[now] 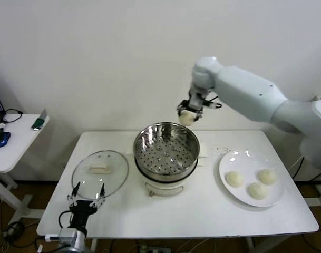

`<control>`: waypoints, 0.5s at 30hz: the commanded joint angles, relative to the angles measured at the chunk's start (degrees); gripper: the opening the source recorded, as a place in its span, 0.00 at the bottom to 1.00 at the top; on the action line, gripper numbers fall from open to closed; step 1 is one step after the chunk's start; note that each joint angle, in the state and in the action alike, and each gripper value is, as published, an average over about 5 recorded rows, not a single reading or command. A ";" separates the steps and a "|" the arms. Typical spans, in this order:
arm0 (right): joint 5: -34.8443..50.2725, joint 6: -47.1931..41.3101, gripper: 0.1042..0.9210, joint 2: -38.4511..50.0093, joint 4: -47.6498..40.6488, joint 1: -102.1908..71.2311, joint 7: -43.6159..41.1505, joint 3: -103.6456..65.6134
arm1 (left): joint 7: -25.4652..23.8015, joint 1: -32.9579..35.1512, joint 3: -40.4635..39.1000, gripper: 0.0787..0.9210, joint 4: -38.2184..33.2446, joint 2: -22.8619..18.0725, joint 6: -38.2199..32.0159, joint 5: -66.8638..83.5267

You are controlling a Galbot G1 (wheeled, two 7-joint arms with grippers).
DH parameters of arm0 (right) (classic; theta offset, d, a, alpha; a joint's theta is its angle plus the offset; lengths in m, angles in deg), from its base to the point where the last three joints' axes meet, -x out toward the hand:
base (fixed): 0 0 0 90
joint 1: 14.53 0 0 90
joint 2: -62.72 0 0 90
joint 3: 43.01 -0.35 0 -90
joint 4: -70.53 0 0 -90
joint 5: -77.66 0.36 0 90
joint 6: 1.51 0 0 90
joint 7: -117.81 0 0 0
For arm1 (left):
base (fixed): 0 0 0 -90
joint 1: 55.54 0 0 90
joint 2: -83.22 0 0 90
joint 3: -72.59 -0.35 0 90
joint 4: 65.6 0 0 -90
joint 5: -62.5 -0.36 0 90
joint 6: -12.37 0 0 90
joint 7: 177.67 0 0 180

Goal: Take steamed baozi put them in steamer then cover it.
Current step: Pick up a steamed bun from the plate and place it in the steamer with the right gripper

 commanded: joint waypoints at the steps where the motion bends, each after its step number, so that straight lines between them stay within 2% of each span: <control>1: -13.04 4.00 0.74 -6.14 1.67 -5.57 2.48 -2.40 | 0.01 0.09 -0.09 0.88 0.06 0.31 0.05 0.14; 15: -15.11 4.37 0.74 -8.61 -4.79 -9.15 3.49 -2.12 | 0.40 0.48 0.07 0.88 0.66 -0.01 -0.06 0.31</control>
